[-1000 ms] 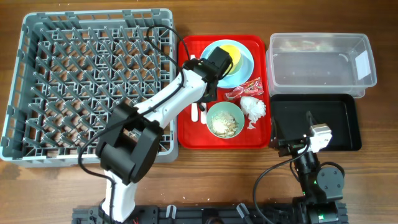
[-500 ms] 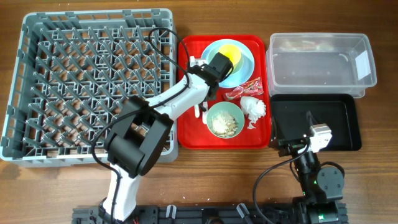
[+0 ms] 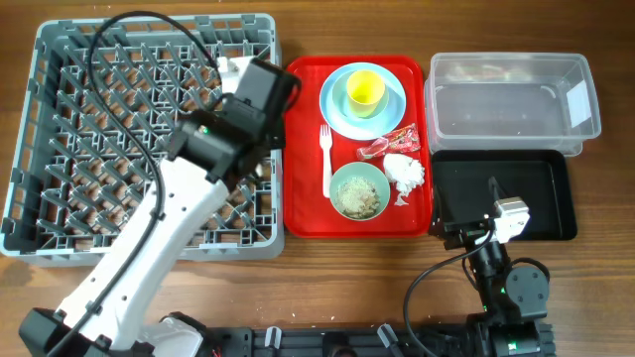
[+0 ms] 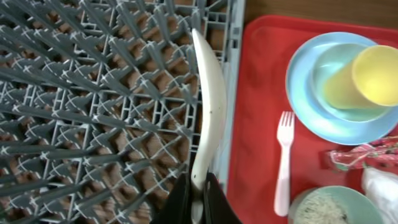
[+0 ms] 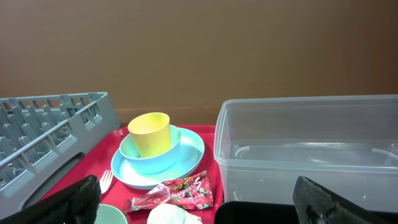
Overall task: Sort waste into correct bins and load items into the dishwasher rack
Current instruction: 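Carry the cutlery left and insert it into the dish rack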
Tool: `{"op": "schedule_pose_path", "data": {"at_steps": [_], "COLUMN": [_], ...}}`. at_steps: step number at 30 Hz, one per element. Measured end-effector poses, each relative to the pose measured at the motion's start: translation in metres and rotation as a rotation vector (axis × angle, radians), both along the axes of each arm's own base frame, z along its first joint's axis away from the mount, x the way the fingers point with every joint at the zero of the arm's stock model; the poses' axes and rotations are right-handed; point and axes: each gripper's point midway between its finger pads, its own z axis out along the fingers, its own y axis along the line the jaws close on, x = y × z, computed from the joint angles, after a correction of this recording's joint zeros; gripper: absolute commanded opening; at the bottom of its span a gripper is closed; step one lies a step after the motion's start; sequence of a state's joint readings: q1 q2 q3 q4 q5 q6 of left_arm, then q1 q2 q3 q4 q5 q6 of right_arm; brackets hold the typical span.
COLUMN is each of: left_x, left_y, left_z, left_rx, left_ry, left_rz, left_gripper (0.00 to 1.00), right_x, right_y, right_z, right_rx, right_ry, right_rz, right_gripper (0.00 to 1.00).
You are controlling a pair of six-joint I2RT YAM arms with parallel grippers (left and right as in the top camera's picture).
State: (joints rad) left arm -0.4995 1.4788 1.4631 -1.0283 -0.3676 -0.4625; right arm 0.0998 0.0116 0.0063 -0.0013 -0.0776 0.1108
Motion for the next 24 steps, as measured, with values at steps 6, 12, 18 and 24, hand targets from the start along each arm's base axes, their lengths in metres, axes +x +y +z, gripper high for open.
{"op": "schedule_pose_path", "data": {"at_steps": [6, 12, 18, 24], "left_x": [0.015, 0.027, 0.035, 0.033], "left_y": [0.035, 0.025, 0.015, 0.011], "left_z": [-0.023, -0.062, -0.116, -0.137], "left_rx": [-0.088, -0.108, -0.105, -0.101], "left_ry": [0.123, 0.224, 0.357, 0.414], "left_rz": [-0.030, -0.063, -0.096, -0.117], "left_gripper": [0.04, 0.04, 0.20, 0.49], "right_x": [0.000, 0.000, 0.000, 0.000], "right_y": [0.000, 0.000, 0.000, 0.000], "right_z": [0.000, 0.000, 0.000, 0.000], "right_rx": [0.000, 0.000, 0.000, 0.000], "right_ry": [0.000, 0.000, 0.000, 0.000], "right_rz": [0.000, 0.000, 0.000, 0.000], "right_gripper": [1.00, 1.00, 1.00, 1.00]}}
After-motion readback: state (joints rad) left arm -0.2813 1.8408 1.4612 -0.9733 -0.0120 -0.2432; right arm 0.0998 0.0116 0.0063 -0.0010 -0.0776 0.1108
